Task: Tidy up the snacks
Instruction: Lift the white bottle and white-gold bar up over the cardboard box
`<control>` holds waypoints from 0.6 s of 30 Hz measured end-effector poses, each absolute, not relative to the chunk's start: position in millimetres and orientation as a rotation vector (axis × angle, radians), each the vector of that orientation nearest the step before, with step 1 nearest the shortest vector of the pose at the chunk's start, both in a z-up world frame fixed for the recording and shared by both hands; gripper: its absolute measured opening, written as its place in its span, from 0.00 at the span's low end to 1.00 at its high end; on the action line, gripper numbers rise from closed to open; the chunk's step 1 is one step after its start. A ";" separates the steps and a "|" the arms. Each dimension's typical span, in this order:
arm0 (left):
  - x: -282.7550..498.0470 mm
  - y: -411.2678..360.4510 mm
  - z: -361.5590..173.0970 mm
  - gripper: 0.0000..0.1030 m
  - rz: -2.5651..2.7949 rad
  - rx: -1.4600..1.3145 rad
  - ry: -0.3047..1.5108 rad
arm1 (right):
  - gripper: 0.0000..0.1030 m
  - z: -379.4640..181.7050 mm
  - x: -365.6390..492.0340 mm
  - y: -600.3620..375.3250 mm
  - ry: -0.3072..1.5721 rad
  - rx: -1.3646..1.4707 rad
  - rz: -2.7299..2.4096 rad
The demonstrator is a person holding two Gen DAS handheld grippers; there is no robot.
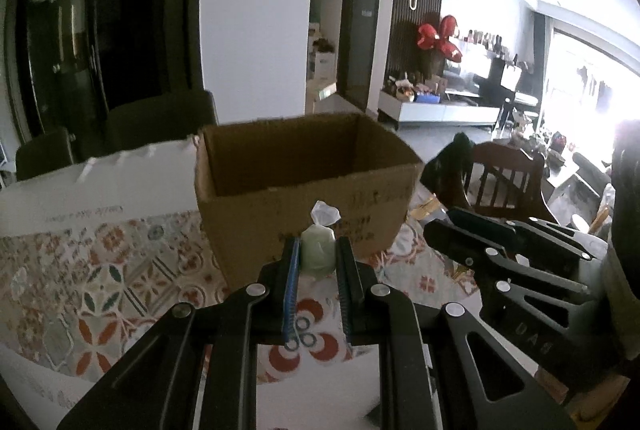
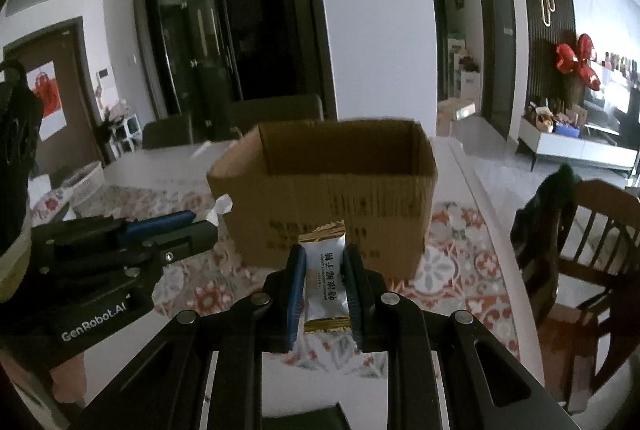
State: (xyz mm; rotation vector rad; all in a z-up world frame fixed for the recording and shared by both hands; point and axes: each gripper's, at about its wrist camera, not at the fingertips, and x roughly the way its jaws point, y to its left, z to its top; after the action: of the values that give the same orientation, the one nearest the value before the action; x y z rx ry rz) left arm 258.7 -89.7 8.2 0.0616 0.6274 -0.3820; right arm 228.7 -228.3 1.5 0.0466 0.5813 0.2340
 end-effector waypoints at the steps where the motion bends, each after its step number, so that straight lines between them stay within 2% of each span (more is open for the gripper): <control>1: 258.9 -89.3 10.7 0.18 -0.381 0.062 0.619 | 0.21 4.1 229.6 -227.8 0.574 0.045 0.234; 18: 304.3 -87.1 50.8 0.18 -0.356 0.097 0.530 | 0.21 50.8 275.8 -230.7 0.469 0.041 0.223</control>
State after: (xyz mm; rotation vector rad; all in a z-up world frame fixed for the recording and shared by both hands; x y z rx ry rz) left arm 304.3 -87.1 50.8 0.0974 0.5299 -0.3556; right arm 275.8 -230.7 50.8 0.0408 0.4692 0.2227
